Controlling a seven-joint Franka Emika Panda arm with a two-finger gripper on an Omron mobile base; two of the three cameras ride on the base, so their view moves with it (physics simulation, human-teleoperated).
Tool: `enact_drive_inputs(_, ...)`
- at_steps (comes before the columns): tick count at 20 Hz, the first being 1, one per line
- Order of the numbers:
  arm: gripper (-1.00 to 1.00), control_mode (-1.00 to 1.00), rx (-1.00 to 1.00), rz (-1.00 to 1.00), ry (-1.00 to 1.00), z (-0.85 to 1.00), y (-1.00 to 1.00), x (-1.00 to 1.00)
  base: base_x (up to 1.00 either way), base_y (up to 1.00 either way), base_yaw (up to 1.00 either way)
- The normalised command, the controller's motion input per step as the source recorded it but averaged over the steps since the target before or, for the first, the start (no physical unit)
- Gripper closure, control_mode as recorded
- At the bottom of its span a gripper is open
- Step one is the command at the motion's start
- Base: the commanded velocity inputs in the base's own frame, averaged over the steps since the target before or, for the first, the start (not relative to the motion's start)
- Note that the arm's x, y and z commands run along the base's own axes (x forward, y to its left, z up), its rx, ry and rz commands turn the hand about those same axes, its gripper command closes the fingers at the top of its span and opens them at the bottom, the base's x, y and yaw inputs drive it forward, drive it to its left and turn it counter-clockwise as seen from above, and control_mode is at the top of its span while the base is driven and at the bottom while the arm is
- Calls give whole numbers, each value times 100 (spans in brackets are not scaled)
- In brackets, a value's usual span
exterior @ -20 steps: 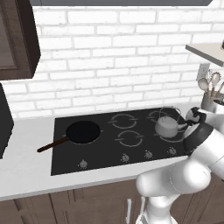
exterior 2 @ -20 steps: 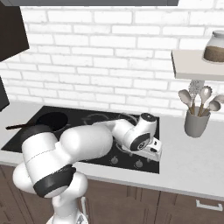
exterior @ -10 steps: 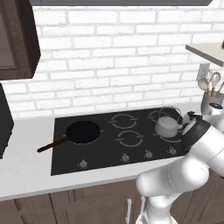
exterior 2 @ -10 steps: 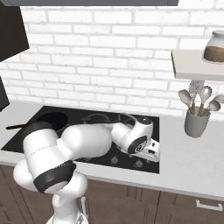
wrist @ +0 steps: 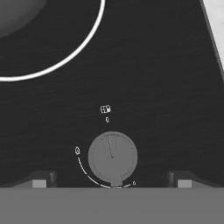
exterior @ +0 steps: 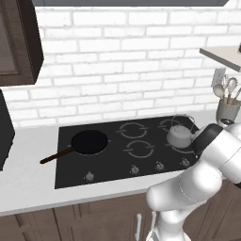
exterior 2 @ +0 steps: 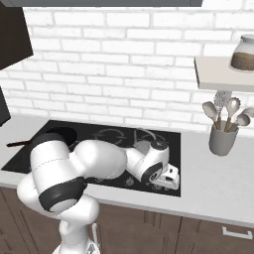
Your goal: Pick the kettle from the counter and place it on a stove burner. Then turn the burner on.
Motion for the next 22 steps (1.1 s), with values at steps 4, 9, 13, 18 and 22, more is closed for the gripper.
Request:
enact_drive_inputs(4,-100,-100,0,0,0,-9,0,3,0,0,0)
enact_drive_inputs(9,-100,-100,0,0,0,-4,0,7,0,0,0)
enact_drive_inputs(13,-100,-100,0,0,0,0,0,11,0,0,0)
enact_drive_inputs(18,-100,-100,0,0,0,-3,0,12,0,0,0)
enact_drive_inputs(22,-100,-100,-1,0,-3,-26,0,1,0,0,0)
